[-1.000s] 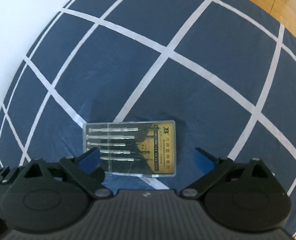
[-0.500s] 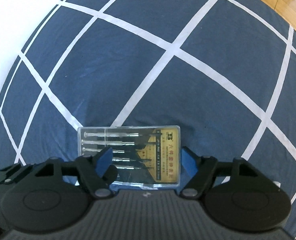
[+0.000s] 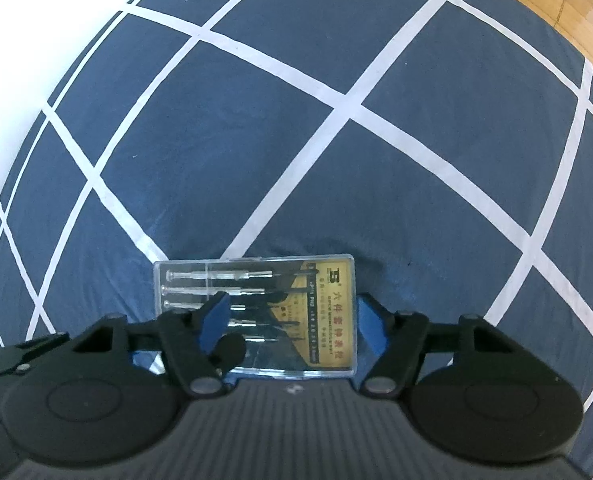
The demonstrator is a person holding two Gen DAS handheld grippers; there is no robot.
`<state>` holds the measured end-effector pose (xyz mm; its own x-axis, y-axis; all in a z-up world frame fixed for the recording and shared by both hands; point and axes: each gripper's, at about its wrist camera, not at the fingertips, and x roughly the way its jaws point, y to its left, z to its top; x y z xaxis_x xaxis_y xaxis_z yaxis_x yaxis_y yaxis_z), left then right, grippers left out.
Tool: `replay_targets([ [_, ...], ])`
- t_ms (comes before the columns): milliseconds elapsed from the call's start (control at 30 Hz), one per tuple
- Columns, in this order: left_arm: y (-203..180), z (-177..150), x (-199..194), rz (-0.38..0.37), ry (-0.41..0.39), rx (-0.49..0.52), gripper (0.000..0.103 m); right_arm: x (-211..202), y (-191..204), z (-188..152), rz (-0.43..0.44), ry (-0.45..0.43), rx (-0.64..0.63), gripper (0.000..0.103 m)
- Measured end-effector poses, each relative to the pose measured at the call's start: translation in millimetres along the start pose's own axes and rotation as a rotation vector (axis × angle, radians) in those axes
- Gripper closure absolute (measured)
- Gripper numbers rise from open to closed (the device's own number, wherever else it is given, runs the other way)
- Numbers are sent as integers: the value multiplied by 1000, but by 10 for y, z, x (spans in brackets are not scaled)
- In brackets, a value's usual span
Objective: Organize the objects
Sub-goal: 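Close the right tool on the clear screwdriver case and lift it, then carry the held screwdriver case with the right tool over the box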
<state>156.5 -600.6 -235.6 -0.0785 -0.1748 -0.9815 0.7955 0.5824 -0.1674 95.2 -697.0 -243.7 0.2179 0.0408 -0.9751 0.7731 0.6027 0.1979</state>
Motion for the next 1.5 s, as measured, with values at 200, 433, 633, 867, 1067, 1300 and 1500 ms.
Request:
replay_targets([
  [200,-4,-18,-32,15,-7,-12,46,-21,-15,-16,7,1,-11,38],
  [433,-6,-82,-210,33,-40,-38,46,-160,91,-42,28,-17,-45,39],
  [633,59,-253,-566,64,-92,-79,46,-425,254,-144,57,-46,-100,39],
  [867,171,-595,-1048,106,-160,-139,46,-813,505,-398,102,-86,-179,39],
  [1067,291,-1012,-1402,141,-209,-209,46,-1097,741,-715,140,-109,-253,39],
  [1300,552,-1590,-1726,172,-245,-299,46,-1307,1102,-1207,172,-113,-342,39],
  [1500,835,-2097,-1927,188,-267,-374,46,-1400,1452,-1664,189,-110,-418,39],
])
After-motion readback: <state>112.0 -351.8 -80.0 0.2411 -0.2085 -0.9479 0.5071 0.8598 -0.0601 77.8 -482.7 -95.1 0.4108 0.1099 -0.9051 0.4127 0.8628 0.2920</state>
